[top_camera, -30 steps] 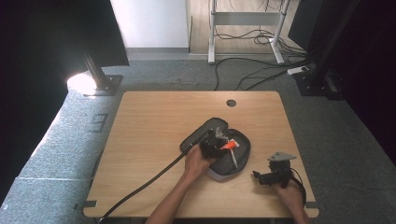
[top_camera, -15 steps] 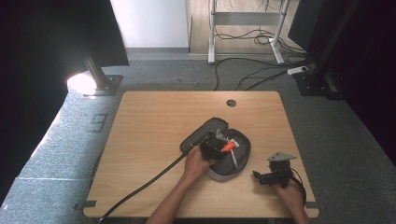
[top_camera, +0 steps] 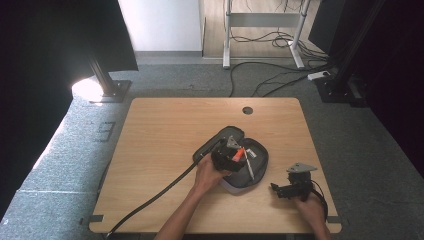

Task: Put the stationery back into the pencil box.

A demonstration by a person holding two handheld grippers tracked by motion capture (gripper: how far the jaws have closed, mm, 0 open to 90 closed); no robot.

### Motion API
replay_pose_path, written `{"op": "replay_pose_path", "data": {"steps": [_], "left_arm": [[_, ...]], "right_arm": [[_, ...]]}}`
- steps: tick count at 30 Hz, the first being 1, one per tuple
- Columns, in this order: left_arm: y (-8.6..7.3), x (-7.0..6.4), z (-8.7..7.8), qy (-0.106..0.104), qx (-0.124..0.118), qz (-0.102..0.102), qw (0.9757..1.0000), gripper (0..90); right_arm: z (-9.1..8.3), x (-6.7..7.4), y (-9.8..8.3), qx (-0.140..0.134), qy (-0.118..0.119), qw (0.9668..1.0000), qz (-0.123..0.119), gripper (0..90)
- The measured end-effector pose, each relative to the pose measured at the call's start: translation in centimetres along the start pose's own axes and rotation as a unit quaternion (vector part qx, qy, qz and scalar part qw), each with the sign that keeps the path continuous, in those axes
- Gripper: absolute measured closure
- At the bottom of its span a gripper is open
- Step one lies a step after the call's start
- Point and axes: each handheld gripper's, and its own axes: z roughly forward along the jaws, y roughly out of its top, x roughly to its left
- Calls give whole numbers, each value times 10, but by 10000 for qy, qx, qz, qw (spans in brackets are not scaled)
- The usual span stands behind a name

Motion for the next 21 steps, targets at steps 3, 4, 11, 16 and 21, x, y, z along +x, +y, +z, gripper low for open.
{"op": "replay_pose_path", "data": {"steps": [3,4,11,16,21], "left_arm": [[-1,1,-6,-35,-88,-59,9999,356],[-2,2,-8,-39,-109,-63,9999,344],[-4,4,-23,-103,-298,-182,9993,283],[-7,6,-34,-238,-425,-211,9986,242],[-9,6,-43,-205,-438,-173,9987,199]], "right_arm": [[0,0,0,1,0,10000,4,0],[0,0,0,1,-1,10000,4,0],[0,0,0,1,-1,10000,3,0],[0,0,0,-1,-1,10000,6,0],[0,0,0,-1,-4,10000,10,0]]}}
